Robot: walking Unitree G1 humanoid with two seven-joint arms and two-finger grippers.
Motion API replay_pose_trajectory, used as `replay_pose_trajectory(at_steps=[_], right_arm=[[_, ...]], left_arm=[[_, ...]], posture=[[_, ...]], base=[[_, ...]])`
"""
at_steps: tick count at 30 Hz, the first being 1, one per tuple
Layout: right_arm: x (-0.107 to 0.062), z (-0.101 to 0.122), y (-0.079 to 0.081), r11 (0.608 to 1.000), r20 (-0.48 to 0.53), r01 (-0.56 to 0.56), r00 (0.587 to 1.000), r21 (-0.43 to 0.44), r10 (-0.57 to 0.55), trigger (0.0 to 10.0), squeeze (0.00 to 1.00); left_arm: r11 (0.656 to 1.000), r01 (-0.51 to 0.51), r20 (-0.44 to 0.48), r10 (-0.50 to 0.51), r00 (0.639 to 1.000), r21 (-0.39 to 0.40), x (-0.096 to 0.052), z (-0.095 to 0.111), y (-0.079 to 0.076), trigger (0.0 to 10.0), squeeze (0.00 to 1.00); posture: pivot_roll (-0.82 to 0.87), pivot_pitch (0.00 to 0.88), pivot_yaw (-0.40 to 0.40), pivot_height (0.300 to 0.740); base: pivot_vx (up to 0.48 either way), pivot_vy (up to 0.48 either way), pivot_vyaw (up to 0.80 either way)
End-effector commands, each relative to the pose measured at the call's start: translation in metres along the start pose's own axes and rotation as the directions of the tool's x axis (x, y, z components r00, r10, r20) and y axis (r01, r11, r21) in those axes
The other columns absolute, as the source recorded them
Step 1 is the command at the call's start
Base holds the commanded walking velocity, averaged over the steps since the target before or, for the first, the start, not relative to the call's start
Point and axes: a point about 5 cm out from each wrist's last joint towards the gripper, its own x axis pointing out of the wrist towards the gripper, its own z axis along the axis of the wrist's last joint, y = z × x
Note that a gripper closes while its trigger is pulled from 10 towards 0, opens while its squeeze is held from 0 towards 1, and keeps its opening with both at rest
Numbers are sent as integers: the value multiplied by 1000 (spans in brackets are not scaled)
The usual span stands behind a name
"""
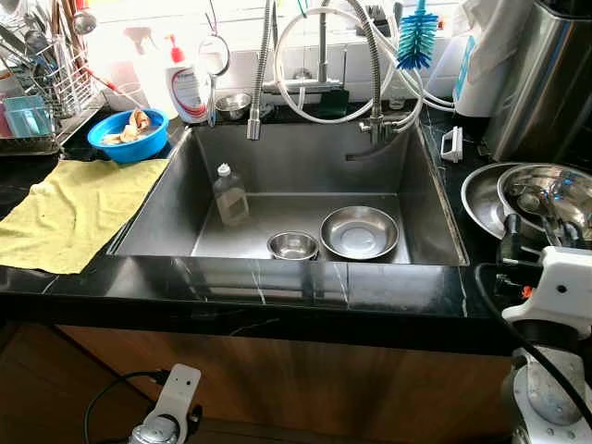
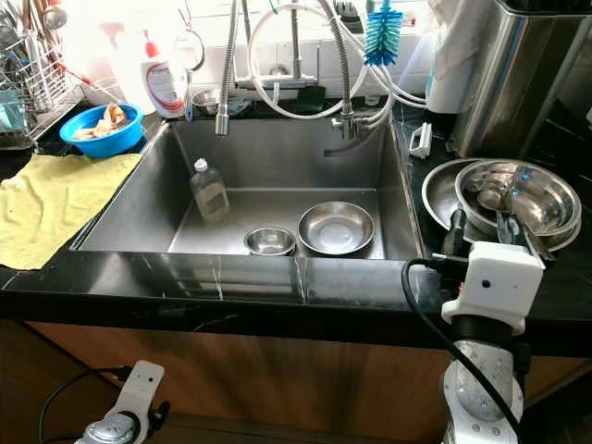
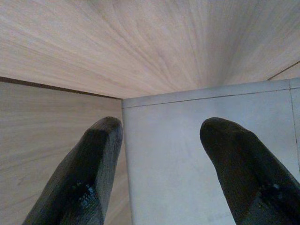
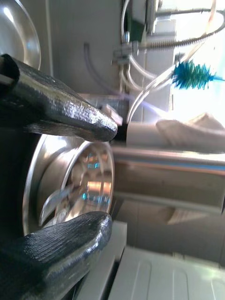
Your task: Kitchen organization
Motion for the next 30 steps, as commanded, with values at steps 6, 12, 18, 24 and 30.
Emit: replay_pose_trajectory(at_steps=[6,12,18,24,30], right_arm=[[-1,2,-8,998,-7,58,998,-16,-58,10000,0],[-2,-2,-8,998,-30,65,997,-20,-66,10000,0],[-1,-3,-11,996,-37,85,996,-25,-86,10000,0],[4,1,-22,991,-9,120,993,-54,-121,10000,0],[11,4,-38,984,9,166,986,-71,-166,10000,0]], left_arm=[[1000,-10,-15,10,1000,12,-1,-3,4,10000,0],[1000,-10,-17,11,1000,12,-1,-4,4,10000,0],[1000,-9,-18,9,1000,13,-1,-4,4,10000,0],[1000,-7,-19,8,1000,16,-1,-4,4,10000,0],[1000,-6,-23,6,1000,19,-1,-4,4,10000,0]], posture=[[-205,0,99,740],[-204,0,98,740],[-205,0,99,740],[-206,0,101,740],[-207,0,103,740]], base=[[0,0,0],[0,0,0],[0,0,0],[0,0,0],[0,0,0]])
